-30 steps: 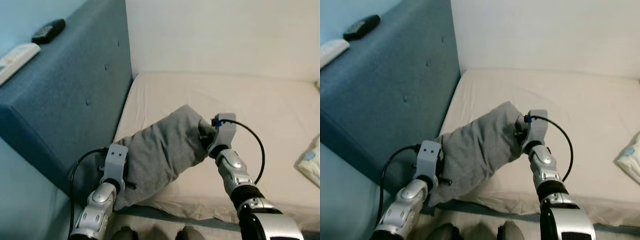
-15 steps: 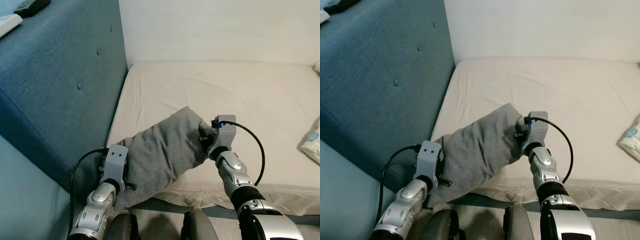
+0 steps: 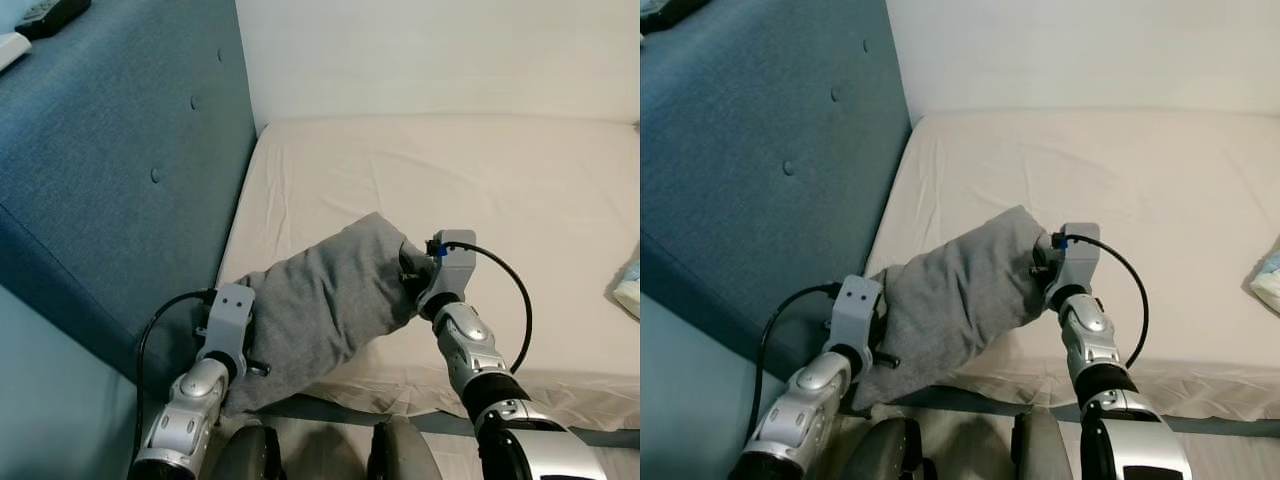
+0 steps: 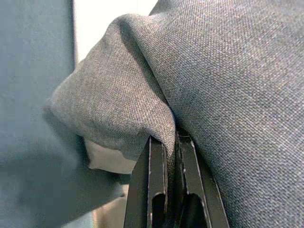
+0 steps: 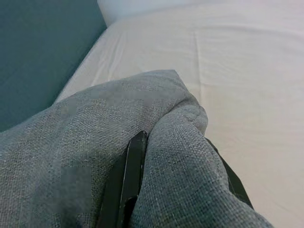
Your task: Clean up the room
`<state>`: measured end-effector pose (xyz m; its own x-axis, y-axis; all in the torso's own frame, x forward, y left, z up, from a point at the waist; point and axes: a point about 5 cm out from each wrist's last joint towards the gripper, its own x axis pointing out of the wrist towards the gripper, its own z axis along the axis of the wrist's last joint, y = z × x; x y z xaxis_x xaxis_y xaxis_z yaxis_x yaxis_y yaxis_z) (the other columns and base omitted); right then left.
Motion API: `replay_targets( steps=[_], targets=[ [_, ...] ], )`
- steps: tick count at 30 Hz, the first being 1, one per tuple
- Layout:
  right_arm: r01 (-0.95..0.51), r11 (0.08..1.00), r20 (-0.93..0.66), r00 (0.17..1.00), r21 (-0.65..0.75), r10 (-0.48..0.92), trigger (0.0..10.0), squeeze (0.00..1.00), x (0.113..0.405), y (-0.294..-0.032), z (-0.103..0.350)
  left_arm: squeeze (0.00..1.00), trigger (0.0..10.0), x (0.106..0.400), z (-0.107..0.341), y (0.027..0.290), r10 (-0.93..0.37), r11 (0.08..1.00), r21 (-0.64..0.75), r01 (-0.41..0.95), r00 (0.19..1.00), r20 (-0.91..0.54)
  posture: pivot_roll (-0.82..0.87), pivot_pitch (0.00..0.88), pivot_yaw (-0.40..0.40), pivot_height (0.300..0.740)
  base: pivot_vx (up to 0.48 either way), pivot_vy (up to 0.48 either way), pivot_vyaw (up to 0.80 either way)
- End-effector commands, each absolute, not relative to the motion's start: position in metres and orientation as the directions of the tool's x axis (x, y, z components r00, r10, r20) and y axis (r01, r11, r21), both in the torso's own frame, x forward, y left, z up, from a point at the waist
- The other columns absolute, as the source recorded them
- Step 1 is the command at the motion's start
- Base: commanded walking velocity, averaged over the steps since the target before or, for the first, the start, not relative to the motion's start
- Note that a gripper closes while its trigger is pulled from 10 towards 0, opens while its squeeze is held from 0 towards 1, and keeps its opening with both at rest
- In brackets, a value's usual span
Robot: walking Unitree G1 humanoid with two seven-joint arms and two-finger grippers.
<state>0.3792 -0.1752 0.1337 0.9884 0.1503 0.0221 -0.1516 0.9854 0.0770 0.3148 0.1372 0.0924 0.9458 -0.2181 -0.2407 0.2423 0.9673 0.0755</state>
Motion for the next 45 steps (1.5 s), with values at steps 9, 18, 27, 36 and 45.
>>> replay_targets(
  steps=[9, 18, 27, 36, 45],
  targets=[
    [-0.289, 0.957, 0.054, 0.956, 0.003, 0.289, 10.0, 0.0, 0.396, -0.158, 0.168, 0.0, 10.0, 0.332, 0.129, 0.144, -0.22, 0.969, 0.078, 0.234, 0.963, -0.152, 0.14, 0.415, 0.059, 0.63, 0.0, 0.0, 0.0],
    [-0.322, 0.946, 0.107, 0.94, -0.039, 0.324, 10.0, 0.0, 0.407, -0.164, 0.204, 0.0, 10.0, 0.346, 0.162, 0.144, -0.205, 0.976, 0.063, 0.21, 0.975, -0.087, 0.18, 0.458, 0.068, 0.63, 0.0, 0.0, 0.0],
    [-0.345, 0.937, 0.125, 0.929, -0.054, 0.35, 10.0, 0.0, 0.412, -0.168, 0.223, 0.0, 10.0, 0.346, 0.177, 0.144, -0.205, 0.977, 0.049, 0.209, 0.975, -0.085, 0.21, 0.465, 0.073, 0.615, 0.0, 0.0, 0.0],
    [-0.341, 0.939, 0.133, 0.929, -0.046, 0.344, 10.0, 0.0, 0.413, -0.168, 0.227, 0.0, 10.0, 0.341, 0.176, 0.14, -0.22, 0.972, 0.056, 0.226, 0.971, -0.094, 0.23, 0.461, 0.075, 0.59, 0.0, 0.0, 0.0],
    [-0.343, 0.938, 0.14, 0.928, -0.039, 0.345, 10.0, 0.0, 0.413, -0.168, 0.227, 0.0, 10.0, 0.34, 0.177, 0.137, -0.229, 0.97, 0.059, 0.236, 0.968, -0.105, 0.23, 0.456, 0.082, 0.59, 0.0, 0.0, 0.0]
  ],
)
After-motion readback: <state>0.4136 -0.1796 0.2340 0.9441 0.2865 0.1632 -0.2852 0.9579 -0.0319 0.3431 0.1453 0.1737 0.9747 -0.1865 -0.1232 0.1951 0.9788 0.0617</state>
